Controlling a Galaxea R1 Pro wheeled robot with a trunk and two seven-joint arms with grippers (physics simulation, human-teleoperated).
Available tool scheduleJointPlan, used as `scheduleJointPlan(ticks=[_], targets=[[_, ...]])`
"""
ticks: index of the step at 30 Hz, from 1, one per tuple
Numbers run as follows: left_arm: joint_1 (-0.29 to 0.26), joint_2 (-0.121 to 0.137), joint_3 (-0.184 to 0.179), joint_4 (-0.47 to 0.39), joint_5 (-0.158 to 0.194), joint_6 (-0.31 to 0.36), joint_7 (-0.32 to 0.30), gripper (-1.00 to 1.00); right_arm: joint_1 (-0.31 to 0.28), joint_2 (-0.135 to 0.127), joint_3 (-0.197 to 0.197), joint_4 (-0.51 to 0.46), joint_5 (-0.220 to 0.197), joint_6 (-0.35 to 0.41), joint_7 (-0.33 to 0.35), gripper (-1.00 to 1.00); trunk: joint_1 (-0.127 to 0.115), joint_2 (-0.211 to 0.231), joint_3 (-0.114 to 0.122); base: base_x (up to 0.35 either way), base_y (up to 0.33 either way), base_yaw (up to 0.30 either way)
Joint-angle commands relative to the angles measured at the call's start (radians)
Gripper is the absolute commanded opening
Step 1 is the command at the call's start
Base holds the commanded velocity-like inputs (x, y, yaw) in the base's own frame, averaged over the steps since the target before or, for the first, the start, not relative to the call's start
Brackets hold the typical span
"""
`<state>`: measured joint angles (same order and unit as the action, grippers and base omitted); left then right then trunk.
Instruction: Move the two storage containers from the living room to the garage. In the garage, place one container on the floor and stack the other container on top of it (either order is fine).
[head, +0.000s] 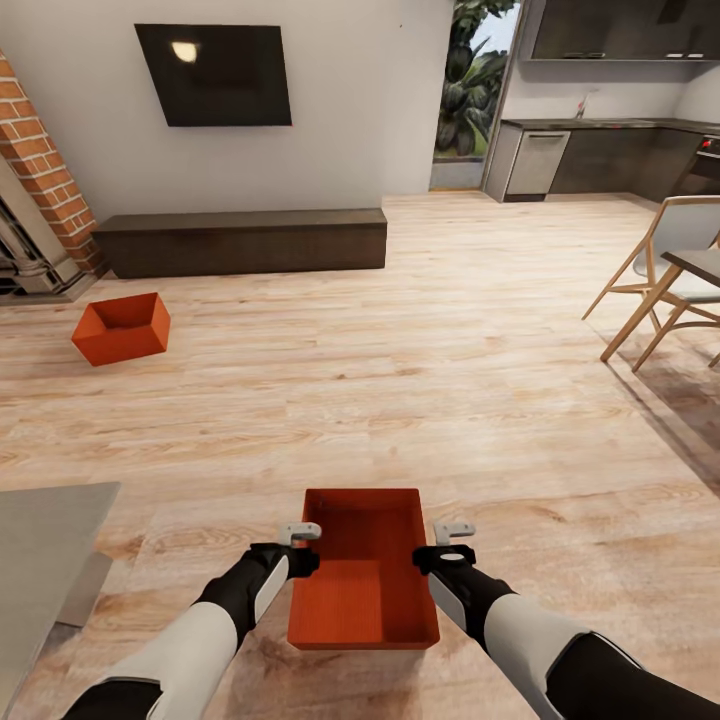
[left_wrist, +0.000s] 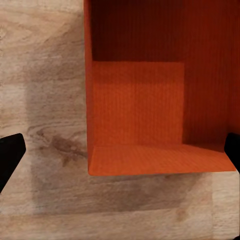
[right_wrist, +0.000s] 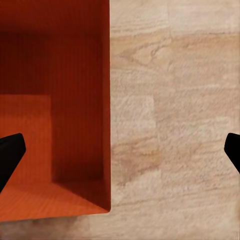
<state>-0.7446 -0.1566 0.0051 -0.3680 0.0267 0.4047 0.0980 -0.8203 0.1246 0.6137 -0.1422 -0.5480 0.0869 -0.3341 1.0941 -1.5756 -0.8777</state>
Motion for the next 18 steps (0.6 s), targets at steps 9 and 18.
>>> scheduleJointPlan(ticks=[9,18], targets=[[0.0,0.001,0.001,-0.005,0.001,0.006,0.003,1.0,0.0,0.012,0.008,-0.001,-0.006,0.01,0.011,1.0,0.0,0.0,-0.001,0.0,0.0,0.0],[0.0,0.001,0.001,-0.005,0.001,0.006,0.003,1.0,0.0,0.015,0.008,0.0,-0.01,0.006,0.021,1.0,0.031,-0.056,-0.026,0.0,0.0,0.0]])
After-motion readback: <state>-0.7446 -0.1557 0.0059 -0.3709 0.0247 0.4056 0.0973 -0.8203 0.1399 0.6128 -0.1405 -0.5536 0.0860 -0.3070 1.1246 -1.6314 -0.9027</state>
